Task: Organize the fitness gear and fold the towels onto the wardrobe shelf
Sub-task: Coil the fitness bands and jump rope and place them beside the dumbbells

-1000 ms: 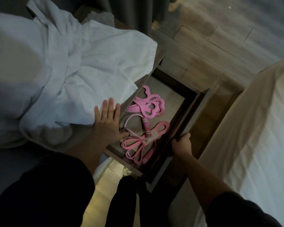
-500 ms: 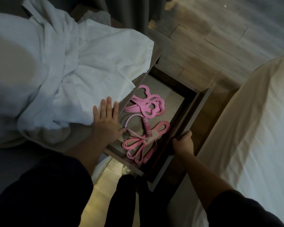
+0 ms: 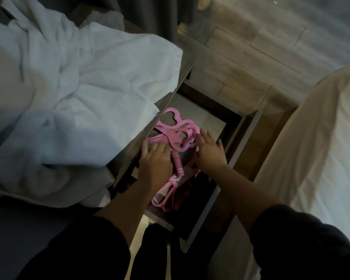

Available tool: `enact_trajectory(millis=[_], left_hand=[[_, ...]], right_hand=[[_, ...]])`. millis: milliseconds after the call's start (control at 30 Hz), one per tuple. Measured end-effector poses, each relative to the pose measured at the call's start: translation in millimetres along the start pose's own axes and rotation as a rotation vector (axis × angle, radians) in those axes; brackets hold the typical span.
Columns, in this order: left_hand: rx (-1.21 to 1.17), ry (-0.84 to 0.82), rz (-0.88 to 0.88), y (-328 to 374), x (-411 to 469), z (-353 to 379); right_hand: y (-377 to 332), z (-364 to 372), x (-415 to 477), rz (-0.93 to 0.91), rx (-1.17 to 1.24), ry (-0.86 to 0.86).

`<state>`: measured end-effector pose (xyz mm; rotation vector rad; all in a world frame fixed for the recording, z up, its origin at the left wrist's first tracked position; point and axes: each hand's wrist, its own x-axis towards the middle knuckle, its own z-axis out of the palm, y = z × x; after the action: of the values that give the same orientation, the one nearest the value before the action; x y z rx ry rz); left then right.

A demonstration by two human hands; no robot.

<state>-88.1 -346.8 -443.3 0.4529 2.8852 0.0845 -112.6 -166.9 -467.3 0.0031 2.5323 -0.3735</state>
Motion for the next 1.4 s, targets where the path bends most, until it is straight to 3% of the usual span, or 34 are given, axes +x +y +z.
enact_trajectory(millis=[167,367,533,667,833,1000,1100,1400], left_hand=[[0.003,-0.197,0.018,6.0,9.3,32.7],[-0.256,-0.184,-0.104,11.4,29.0,57.1],[-0.347,-0.281,-0.196,21.4,56.8,64.3],[-0.342,-0.285,-0.249,25.1,67.9,69.8],[-0.327,-0.33,-0.287,36.8,78.7,82.6],[-0.469,-0.212,-0.391,38.6,84.1,82.5],[-0.616,-0.156,-0.39,33.7,74.2,69.3],[-0.991,-0.071,-0.499,23.0,55.3,-45.7]], right_hand=[[-7.7,13.3,32.6,-0.036,0.012,-0.078],[6.4,24.6,60.6,0.097,0.397,0.073],[13.0,28.3,77.0,0.258,0.728,0.089],[21.8,32.3,85.2,0.31,0.847,0.131],[31.1,33.2,85.4,0.345,0.886,0.059],[36.5,26.5,84.2,0.408,0.986,-0.073],[41.1,14.0,68.1,0.354,1.075,-0.131],[27.7,-82.9,4.9,0.194,1.18,-0.148]])
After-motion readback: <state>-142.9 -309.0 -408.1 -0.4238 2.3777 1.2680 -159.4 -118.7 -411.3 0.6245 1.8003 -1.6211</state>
